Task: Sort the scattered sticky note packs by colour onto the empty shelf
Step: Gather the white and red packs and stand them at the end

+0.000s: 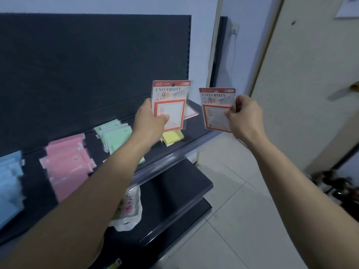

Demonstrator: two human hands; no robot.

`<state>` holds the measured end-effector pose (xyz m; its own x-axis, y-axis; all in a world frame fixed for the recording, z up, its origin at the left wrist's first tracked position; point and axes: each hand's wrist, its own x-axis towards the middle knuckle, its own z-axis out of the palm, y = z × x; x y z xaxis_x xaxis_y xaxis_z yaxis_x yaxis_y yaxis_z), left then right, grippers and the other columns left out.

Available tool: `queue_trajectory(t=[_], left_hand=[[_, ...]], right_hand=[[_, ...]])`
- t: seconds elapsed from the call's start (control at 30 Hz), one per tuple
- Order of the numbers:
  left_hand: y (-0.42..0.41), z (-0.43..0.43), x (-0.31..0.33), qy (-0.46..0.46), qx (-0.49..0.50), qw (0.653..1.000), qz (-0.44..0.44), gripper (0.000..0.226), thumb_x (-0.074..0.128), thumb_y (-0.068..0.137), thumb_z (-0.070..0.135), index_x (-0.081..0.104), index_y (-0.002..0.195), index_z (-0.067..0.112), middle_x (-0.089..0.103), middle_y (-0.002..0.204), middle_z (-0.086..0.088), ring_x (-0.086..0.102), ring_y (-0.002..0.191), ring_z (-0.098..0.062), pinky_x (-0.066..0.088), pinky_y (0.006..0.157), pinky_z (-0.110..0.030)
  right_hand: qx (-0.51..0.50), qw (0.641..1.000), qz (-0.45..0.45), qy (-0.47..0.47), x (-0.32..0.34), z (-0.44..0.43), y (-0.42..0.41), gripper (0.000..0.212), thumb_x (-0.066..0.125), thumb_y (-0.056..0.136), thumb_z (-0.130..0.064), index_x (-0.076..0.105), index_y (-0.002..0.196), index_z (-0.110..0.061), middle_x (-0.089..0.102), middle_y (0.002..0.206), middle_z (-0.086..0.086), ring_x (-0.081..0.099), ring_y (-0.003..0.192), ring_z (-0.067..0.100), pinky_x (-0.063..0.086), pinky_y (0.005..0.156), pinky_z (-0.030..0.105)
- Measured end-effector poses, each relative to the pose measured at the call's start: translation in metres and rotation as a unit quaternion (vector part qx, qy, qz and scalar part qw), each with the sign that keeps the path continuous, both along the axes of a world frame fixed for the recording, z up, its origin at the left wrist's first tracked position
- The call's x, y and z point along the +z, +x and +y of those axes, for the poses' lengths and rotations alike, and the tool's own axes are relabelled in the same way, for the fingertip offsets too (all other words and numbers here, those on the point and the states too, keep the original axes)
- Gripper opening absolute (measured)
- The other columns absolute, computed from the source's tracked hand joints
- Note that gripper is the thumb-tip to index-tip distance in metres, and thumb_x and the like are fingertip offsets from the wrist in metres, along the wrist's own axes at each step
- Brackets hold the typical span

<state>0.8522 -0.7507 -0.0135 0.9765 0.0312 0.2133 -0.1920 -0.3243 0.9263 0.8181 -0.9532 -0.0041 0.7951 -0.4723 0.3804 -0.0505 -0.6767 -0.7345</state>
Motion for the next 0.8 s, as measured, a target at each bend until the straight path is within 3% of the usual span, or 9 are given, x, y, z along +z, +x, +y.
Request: queue_trajectory(t=[0.13, 0.23, 0.33, 0.47, 0.6, 0.7, 0.8], left_hand=[[0.057, -0.018, 0.005, -0.011, -0.003, 1.0, 0.004, 0.034, 0.06, 0.088, 0.003, 0.054, 0.119, 0.016, 0.062, 0.117, 0.0, 0.06, 0.105, -0.017, 0.05, 0.086, -0.032], [0.093, -0.026, 0.005, -0.022, -0.008, 1.0, 0.01, 0.035, 0.059, 0.089, 0.003, 0.053, 0.12, 0.016, 0.061, 0.116, 0.001, 0.059, 0.104, -0.016, 0.049, 0.078, -0.025], [0.121, -0.031, 0.001, -0.029, 0.0, 0.999, 0.026, 0.034, 0.058, 0.089, 0.003, 0.053, 0.12, 0.017, 0.062, 0.115, 0.002, 0.06, 0.104, -0.016, 0.05, 0.081, -0.027], [0.151, -0.036, -0.002, -0.011, 0.025, 0.999, 0.046, 0.036, 0.058, 0.09, 0.005, 0.052, 0.124, 0.016, 0.062, 0.117, 0.001, 0.061, 0.103, -0.017, 0.051, 0.078, -0.028], [0.173, -0.047, -0.01, -0.006, 0.06, 0.996, 0.063, 0.036, 0.06, 0.09, 0.006, 0.05, 0.123, 0.014, 0.061, 0.114, -0.001, 0.062, 0.099, -0.018, 0.052, 0.069, -0.024], [0.189, -0.063, -0.018, -0.005, 0.092, 0.992, 0.084, 0.038, 0.06, 0.09, 0.007, 0.049, 0.125, 0.016, 0.06, 0.116, 0.001, 0.06, 0.102, -0.018, 0.051, 0.073, -0.026], [0.204, -0.081, -0.027, -0.021, 0.114, 0.987, 0.11, 0.035, 0.058, 0.09, 0.004, 0.051, 0.122, 0.017, 0.061, 0.117, 0.001, 0.06, 0.105, -0.018, 0.052, 0.081, -0.031]], right_hand=[[0.021, 1.0, 0.02, -0.009, 0.008, -0.016, 0.062, 0.016, 0.052, 0.089, -0.004, 0.061, 0.1, -0.011, 0.065, 0.099, 0.005, 0.061, 0.095, 0.025, 0.049, 0.076, 0.03], [0.035, 0.998, 0.043, -0.01, 0.005, -0.027, 0.107, 0.019, 0.049, 0.091, -0.005, 0.059, 0.107, -0.009, 0.065, 0.109, 0.009, 0.06, 0.101, 0.028, 0.048, 0.081, 0.033], [0.053, 0.995, 0.084, -0.011, -0.005, -0.035, 0.147, 0.022, 0.049, 0.092, -0.006, 0.057, 0.113, -0.008, 0.064, 0.113, 0.01, 0.059, 0.102, 0.029, 0.044, 0.077, 0.03], [0.095, 0.983, 0.159, -0.01, -0.024, -0.044, 0.196, 0.016, 0.05, 0.093, -0.006, 0.052, 0.109, -0.008, 0.061, 0.11, 0.008, 0.055, 0.092, 0.023, 0.043, 0.074, 0.032], [0.148, 0.963, 0.222, -0.049, -0.041, -0.052, 0.242, 0.021, 0.054, 0.091, -0.005, 0.052, 0.111, -0.005, 0.062, 0.114, 0.013, 0.058, 0.103, 0.03, 0.046, 0.085, 0.036], [0.198, 0.944, 0.256, -0.056, -0.05, -0.06, 0.272, 0.019, 0.055, 0.09, -0.003, 0.054, 0.109, -0.005, 0.062, 0.107, 0.011, 0.059, 0.101, 0.028, 0.045, 0.082, 0.031], [0.248, 0.927, 0.277, -0.057, -0.056, -0.068, 0.294, 0.013, 0.054, 0.089, 0.002, 0.057, 0.098, -0.006, 0.057, 0.095, 0.007, 0.055, 0.087, 0.021, 0.039, 0.073, 0.025]])
